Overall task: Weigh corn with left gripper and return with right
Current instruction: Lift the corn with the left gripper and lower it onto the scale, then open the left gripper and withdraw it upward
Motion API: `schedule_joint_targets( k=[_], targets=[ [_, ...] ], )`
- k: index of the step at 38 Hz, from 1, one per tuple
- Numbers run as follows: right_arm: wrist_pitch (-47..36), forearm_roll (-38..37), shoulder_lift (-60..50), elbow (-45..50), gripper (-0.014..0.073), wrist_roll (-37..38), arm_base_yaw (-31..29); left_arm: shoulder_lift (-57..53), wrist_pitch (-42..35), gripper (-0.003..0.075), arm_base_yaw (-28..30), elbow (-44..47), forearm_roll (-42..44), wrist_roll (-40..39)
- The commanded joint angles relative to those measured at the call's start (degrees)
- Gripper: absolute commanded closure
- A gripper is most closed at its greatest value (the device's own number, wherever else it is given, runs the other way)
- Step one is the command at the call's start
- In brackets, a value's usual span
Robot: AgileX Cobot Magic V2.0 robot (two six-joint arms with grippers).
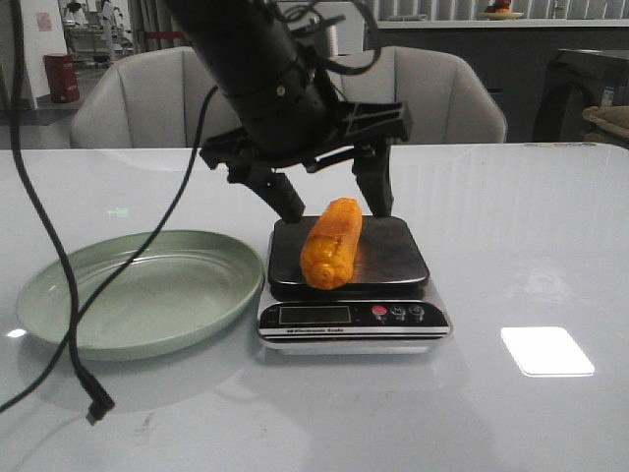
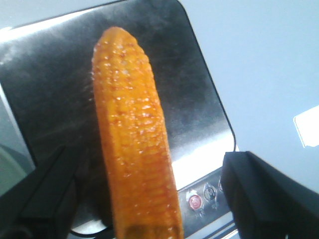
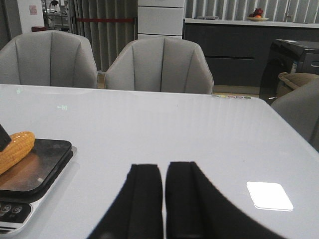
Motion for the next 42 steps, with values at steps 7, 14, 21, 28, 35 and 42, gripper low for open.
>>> schedule_joint_targets(
  k=[7,14,21,28,35,42],
  targets=[
    [-4.9,-0.6,-1.1,0.4,0.0406,-0.3,-0.4,-14.4,-5.4,0.0134,1.6,6.0,1.4,-0.2],
    [-4.9,-0.6,-1.1,0.4,0.0407,-0.3,-0.4,-25.6,-8.9,0.0136,2.8,17.6,2.4,-0.2],
    [-4.9,-0.6,-1.1,0.4,0.0407,-0.3,-0.4,-36.5,-11.5,0.0136,3.1,28.0,5.6,-0.3],
    [-4.9,-0.6,-1.1,0.4,0.0407,-0.3,-0.4,-46.3,-11.9,0.0136,3.4,36.2,7.1,-0.3],
    [-4.9,-0.6,-1.1,0.4,0.0407,-0.3,-0.4,-57.6,-12.1,0.0136,3.4,43.5,8.6,-0.3],
    [-4.9,-0.6,-1.1,0.4,0.0407,-0.3,-0.4,-70.7,-11.9,0.0136,3.4,50.8,10.8,1.0]
  ],
)
